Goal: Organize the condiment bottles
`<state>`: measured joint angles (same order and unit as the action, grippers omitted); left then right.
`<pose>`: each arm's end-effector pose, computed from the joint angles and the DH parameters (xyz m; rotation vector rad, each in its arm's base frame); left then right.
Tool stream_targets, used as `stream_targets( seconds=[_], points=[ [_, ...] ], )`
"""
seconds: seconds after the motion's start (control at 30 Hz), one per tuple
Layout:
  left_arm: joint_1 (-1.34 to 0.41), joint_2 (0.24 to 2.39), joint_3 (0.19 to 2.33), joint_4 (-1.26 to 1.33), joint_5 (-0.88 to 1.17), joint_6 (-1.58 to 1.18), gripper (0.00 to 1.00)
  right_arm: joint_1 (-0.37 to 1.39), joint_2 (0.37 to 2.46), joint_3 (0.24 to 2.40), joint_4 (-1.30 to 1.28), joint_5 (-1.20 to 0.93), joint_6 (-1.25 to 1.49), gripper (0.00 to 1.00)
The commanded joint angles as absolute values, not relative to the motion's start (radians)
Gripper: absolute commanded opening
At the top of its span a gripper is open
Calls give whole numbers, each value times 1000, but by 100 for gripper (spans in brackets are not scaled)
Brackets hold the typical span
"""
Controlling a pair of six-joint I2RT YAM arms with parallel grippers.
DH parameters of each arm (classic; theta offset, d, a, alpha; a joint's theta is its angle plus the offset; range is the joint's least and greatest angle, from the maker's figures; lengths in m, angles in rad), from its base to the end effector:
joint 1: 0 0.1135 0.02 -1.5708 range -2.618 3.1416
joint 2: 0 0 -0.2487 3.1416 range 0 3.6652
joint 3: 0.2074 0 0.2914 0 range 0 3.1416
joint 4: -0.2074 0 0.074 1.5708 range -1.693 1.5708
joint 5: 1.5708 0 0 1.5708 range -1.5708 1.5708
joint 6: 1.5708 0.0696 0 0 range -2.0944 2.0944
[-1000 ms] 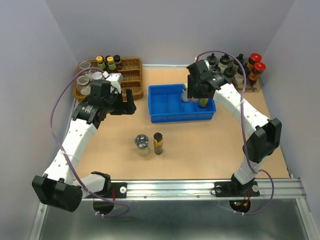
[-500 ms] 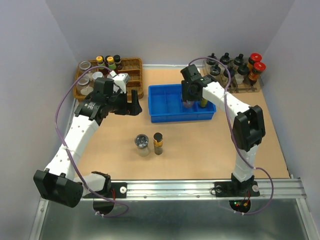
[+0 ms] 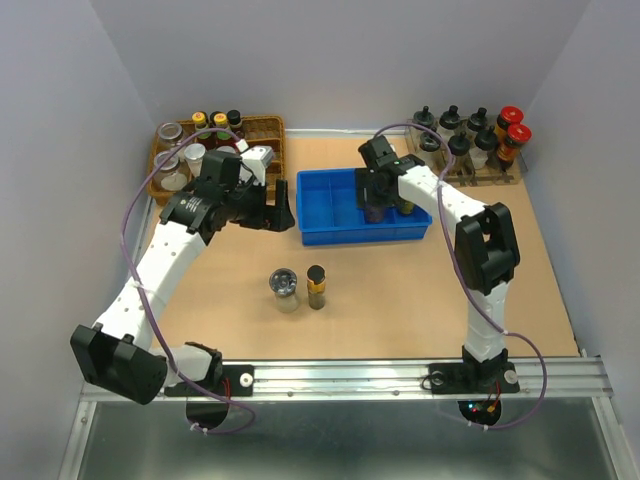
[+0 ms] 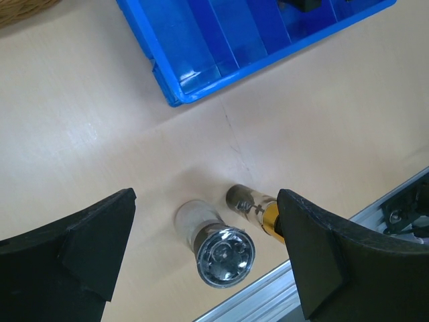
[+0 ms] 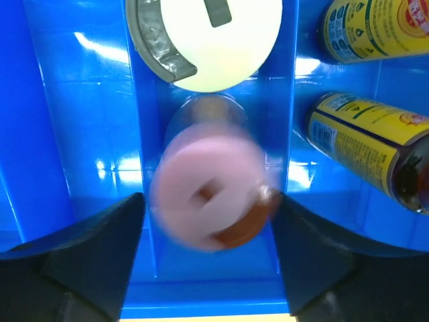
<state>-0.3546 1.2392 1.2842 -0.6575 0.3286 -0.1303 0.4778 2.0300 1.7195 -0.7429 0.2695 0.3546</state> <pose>0.3070 -0.1376 0.3410 0.4361 2.1726 -0.6307 0.4435 0.2088 0.1838 -0.0660 2.5637 -0.0436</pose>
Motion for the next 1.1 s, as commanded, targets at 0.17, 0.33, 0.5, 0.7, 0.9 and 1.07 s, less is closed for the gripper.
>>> stream_targets(
  seconds=[0.17,0.33,0.5,0.7,0.9,1.07],
  points=[
    [-413,1269,1382,-693,344,-74,99,474,1910,1712,-716,210,344,100],
    [-434,1270,1384,-695,330,-63,99,477,1766,1664,-739,111,339,100],
    [-437,1270,1394,-678,305,-83,98,540,1591,1594,-782,52,327,100],
    [-439,1273,1375,-677,258,-104,98,682,1447,1528,-821,5,322,100],
    [-439,1255,1351,-644,129,-186,98,946,1466,1555,-879,110,388,100],
    [-437,1221,1339,-635,26,-222,99,1092,1514,1562,-893,182,439,100]
  ],
)
